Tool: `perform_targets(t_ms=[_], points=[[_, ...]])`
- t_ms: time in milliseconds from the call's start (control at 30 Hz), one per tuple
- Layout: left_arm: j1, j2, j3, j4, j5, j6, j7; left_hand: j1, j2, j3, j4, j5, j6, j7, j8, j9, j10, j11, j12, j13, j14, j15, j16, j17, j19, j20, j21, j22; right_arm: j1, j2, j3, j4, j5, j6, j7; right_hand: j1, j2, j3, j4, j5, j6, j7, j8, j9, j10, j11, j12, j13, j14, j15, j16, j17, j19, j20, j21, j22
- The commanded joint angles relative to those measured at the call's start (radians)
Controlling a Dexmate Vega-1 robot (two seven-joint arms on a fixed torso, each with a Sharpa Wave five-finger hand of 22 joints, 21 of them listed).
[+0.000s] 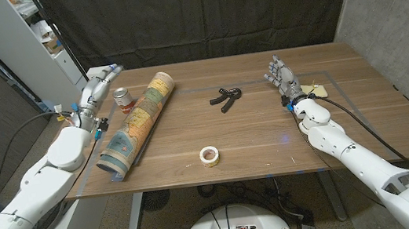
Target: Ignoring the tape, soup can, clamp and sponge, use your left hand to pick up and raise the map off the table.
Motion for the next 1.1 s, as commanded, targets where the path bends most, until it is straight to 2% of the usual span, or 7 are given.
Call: perform_targets(t_ms=[33, 400, 1100], points=[[0.009, 0.013, -0.009, 0.008, 0.012, 0.011, -0.004, 0.012, 0.003, -0.001, -0.007, -0.002, 0.009, 0.004, 0.001, 0.003, 0.002, -0.001, -0.004, 0.002, 0.001, 0.006, 0.002, 0.003, -0.01, 0.001, -0.001, 0.005, -0.013, -0.006, 0.0, -0.026, -0.007, -0.005, -0.018, 0.001, 0.007, -0.002, 0.0, -0.004, 0.008, 0.001, -0.001, 0.003, 0.004, -0.001, 0.0, 0.005, 0.002, 0.007, 0.004, 0.003, -0.004, -0.004, -0.002, 0.003], [0.004, 0.036, 0.001, -0.005, 0.054, 0.054, 0.011, 0.02, 0.004, 0.0, -0.014, -0.002, 0.008, 0.003, 0.0, 0.003, -0.003, 0.0, -0.007, 0.003, -0.006, 0.005, 0.0, 0.003, -0.018, 0.008, -0.003, 0.005, -0.007, 0.001, 0.0, -0.017, -0.004, 0.0, -0.016, 0.001, 0.008, -0.004, -0.001, -0.004, 0.008, 0.0, -0.001, 0.003, 0.003, -0.004, 0.0, 0.006, 0.002, 0.007, 0.004, 0.003, -0.003, -0.003, -0.002, 0.003], [0.053, 0.074, -0.023, -0.065, 0.124, 0.121, 0.044, 0.034, 0.006, 0.003, -0.025, -0.002, 0.008, 0.004, -0.001, 0.004, -0.011, -0.001, -0.01, 0.003, -0.012, 0.005, -0.002, 0.003, -0.027, 0.017, -0.005, 0.006, -0.015, -0.009, 0.0, -0.034, -0.008, -0.009, -0.022, 0.001, 0.009, -0.005, -0.003, -0.004, 0.011, 0.0, -0.001, 0.003, 0.007, -0.003, 0.001, 0.006, 0.005, 0.003, 0.004, 0.003, -0.003, -0.003, -0.002, 0.003]])
